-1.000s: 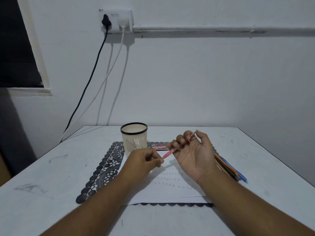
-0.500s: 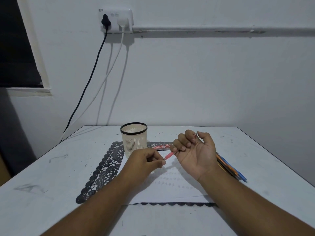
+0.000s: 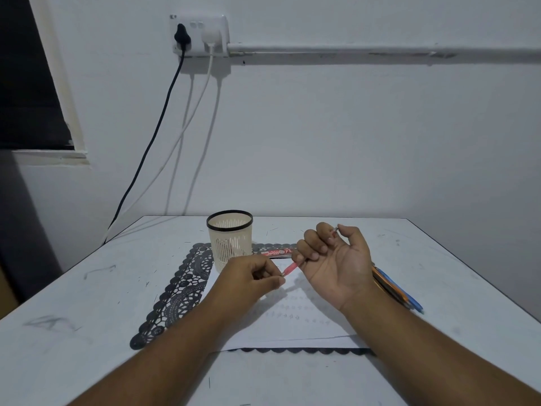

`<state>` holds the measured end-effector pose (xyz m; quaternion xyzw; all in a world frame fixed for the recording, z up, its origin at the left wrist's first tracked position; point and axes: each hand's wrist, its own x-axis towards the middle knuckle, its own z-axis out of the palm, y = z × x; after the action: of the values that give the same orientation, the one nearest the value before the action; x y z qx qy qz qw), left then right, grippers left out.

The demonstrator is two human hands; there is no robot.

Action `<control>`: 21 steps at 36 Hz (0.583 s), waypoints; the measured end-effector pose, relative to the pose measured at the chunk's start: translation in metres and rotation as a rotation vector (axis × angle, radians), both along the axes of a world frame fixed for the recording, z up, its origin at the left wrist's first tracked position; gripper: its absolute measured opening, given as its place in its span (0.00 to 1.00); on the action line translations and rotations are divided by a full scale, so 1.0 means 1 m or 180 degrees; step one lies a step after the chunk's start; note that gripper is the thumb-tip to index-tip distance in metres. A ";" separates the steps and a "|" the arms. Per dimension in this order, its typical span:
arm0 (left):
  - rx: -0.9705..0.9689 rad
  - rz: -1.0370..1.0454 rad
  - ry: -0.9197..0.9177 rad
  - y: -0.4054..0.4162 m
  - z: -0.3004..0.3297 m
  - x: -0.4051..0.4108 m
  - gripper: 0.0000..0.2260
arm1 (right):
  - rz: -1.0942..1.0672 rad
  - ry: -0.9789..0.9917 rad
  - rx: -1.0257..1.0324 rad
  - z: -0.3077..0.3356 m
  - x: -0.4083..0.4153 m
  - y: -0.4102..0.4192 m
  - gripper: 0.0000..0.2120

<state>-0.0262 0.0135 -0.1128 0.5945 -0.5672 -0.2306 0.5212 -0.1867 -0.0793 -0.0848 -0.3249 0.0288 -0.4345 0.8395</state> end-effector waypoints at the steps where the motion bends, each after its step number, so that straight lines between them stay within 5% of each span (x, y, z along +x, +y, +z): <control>1: -0.0005 -0.0004 -0.0016 0.000 0.000 0.000 0.06 | 0.0003 0.0008 -0.0007 0.000 0.000 -0.001 0.14; 16: -0.0172 0.0240 -0.0077 -0.001 -0.001 0.003 0.07 | -0.0031 -0.0039 0.0301 -0.001 0.005 -0.002 0.19; 21: -0.0124 0.0246 -0.0332 -0.003 -0.002 0.004 0.07 | -0.0017 0.0011 0.0168 0.000 0.005 -0.002 0.14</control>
<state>-0.0219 0.0102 -0.1152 0.6170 -0.5746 -0.1679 0.5109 -0.1819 -0.0816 -0.0849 -0.3034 0.0426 -0.4353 0.8466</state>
